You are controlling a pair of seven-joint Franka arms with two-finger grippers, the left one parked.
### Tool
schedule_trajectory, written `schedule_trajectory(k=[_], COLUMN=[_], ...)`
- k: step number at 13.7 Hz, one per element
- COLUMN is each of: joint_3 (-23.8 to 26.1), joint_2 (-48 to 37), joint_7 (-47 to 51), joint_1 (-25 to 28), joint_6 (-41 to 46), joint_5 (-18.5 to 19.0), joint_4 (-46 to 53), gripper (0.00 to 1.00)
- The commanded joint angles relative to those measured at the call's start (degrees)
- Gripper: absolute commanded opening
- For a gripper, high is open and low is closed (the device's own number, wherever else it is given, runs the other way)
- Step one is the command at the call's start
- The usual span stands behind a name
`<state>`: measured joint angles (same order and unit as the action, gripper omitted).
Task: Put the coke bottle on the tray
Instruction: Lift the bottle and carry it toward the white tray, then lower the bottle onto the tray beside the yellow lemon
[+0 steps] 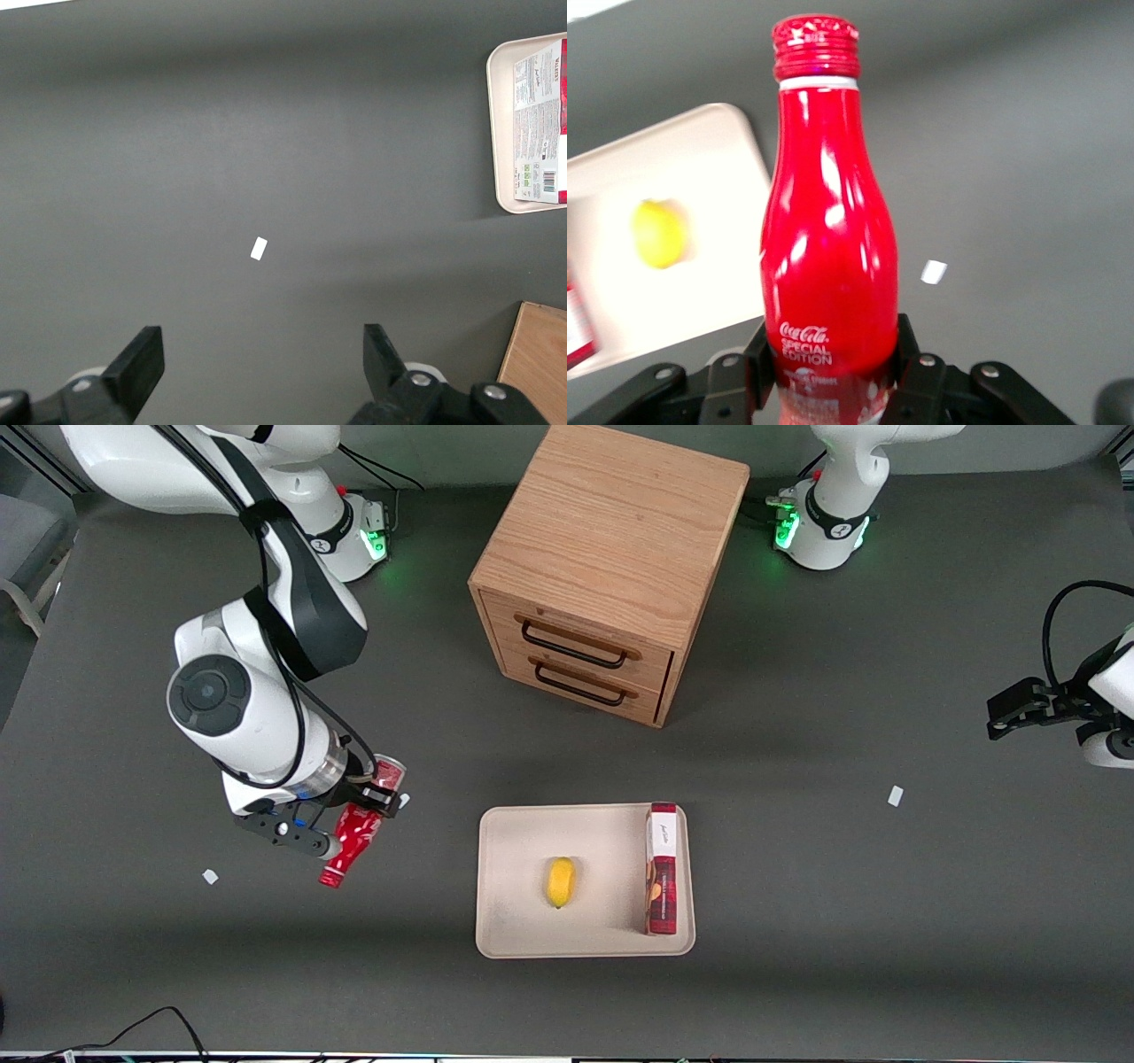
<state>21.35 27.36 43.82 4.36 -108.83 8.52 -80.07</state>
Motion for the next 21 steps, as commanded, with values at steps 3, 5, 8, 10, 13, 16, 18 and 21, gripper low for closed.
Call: schedule_trajectory(k=[3,5,8,10,13,16,18,21], joint_3=[6.5,6.68,6.68,6.07,5.72,5.72,4.67,4.57], joint_2=[22.09,26.85,31.35,31.88,33.37,33.99,33.99,33.38], joint_7=[-5.05,-7.51,-6.82,-5.68,-4.8,-4.0,-3.91,-3.65], joint_1=[3.02,4.34,5.05,5.14,5.05,4.7,5.14,4.96], joint_6=[-1.01,-6.46,-12.08,-20.06,-22.3,-22.39,-23.09,-23.36], joint_5=[-1.66,-1.31,2.62,3.7,4.67,4.75,6.41,6.95], joint_4=[21.25,21.0,18.3,13.81,12.39,12.48,12.48,12.39], gripper=[0.0,0.0,0.0,0.0,0.0,0.53,1.0,1.0])
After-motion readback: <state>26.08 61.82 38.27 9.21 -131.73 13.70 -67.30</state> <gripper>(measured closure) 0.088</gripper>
